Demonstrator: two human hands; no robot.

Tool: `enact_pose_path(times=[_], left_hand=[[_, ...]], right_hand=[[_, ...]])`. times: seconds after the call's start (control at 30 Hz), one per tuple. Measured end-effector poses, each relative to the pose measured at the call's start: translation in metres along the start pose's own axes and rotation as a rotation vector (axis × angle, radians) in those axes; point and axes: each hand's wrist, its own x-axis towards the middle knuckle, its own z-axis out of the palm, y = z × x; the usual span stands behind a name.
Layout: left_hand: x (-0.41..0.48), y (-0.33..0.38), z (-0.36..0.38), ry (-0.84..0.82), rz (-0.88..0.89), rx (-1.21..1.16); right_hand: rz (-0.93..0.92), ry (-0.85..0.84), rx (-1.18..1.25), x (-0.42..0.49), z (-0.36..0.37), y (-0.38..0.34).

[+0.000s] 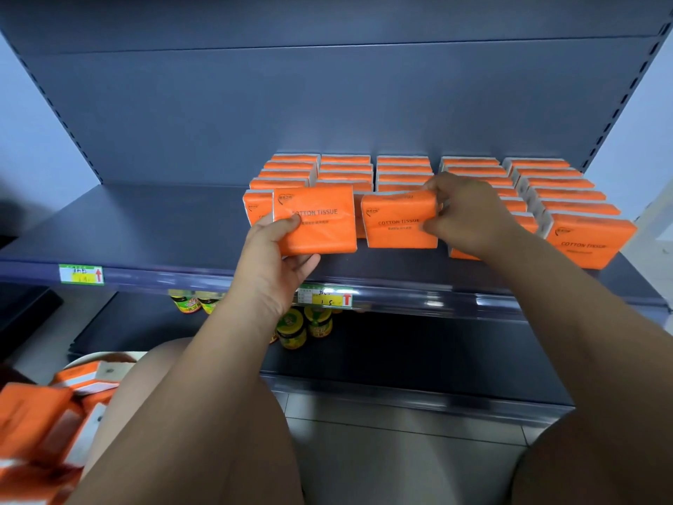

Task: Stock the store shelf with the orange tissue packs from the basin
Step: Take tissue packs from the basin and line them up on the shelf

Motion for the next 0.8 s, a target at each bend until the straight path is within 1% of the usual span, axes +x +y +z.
enact_pose_path(times=[0.13,0.3,0.4,0.47,0.53,0.6,0.7,0.8], left_hand=[[-0.001,0.001,0.001,0.006,0.002,0.008],[-0.001,-0.001,0.004,0.033,0.004,0.054],[-0.001,-0.001,0.004,0.040,0.002,0.058],[-0.001,-0.001,0.003,0.050,0.008,0.060],[-0.001,-0.001,0.002,0.057,0.014,0.056],[-0.001,0.000,0.001,0.059,0.017,0.055],[-0.001,0.001,-0.001,0.067,0.022,0.063],[-0.001,0.002,-0.003,0.082,0.025,0.097]], right_hand=[[0.013,0.052,-0.082,0.003,0.006,0.008],[0.027,0.071,-0.091,0.007,0.011,0.008],[0.026,0.015,-0.109,0.007,0.012,0.004],[0.000,-0.051,-0.211,0.006,0.014,0.002],[-0.041,-0.055,-0.368,0.004,0.015,0.000],[-0.039,-0.050,-0.485,0.003,0.015,-0.001],[-0.001,-0.080,-0.582,0.002,0.013,-0.002],[0.000,-0.085,-0.612,0.000,0.011,-0.006]])
